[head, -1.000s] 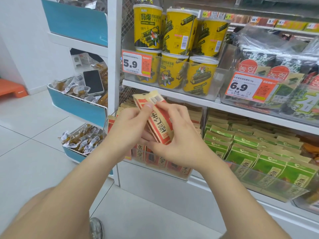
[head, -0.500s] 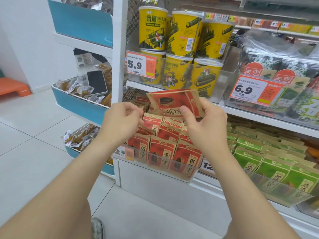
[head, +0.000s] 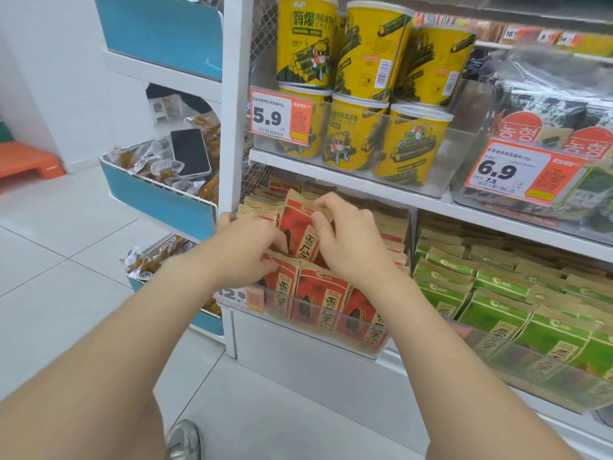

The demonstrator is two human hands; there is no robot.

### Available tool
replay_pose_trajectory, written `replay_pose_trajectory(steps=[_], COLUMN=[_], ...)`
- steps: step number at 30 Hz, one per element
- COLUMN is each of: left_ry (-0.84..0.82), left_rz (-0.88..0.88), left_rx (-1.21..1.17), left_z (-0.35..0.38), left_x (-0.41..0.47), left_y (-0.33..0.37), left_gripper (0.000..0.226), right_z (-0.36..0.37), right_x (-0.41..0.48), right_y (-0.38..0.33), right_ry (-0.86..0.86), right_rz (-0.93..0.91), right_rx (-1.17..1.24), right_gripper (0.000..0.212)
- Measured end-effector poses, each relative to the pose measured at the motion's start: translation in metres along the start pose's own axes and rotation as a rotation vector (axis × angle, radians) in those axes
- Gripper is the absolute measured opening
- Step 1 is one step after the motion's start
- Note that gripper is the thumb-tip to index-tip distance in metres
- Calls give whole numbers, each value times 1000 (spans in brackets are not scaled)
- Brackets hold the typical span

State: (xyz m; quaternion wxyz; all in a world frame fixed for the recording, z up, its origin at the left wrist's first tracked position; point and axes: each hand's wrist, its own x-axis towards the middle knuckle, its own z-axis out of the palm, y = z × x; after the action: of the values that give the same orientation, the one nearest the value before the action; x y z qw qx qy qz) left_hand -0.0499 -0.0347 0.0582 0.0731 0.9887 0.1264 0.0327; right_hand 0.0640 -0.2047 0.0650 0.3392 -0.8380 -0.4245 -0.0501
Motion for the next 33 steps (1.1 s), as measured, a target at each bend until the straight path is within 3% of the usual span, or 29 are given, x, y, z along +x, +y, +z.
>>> replay_pose_trajectory(steps=[4,7,13,17,19,22,24,28,33], left_ry=[16,30,36,151,184,98,18,-15,45], left_rz=[20,38,18,68,87,99,77,41,10], left_rx=[2,13,45,37,-18,-151,-159,-91,-168], left_z=[-3,-4,-1,3,4,4,4,4,10], left_x=[0,-1,-4,-7,-6,-7,-8,-5,2], left_y=[-5,-7,-5,-4,-5,-3,1,7,10], left_gripper=[22,19,19,22,35,57,66,48,45], right_z=[12,14,24,23,22,24,25,25,32], right_x=[10,18,16,15,14,12,13,23,33], right_y=[-7,-6,-10,-12,-14,-14,-14,-11,-3], right_ry=[-6,75,-365,-419,-425,-372,-237,48,-46], right_rz=[-34,-37,12,44,33,32,41,75,181], right_rx=[-201,-122,-332,-330,-346,-345,-299,-120,-153], right_gripper=[26,35,35,41,41,37,33,32,43])
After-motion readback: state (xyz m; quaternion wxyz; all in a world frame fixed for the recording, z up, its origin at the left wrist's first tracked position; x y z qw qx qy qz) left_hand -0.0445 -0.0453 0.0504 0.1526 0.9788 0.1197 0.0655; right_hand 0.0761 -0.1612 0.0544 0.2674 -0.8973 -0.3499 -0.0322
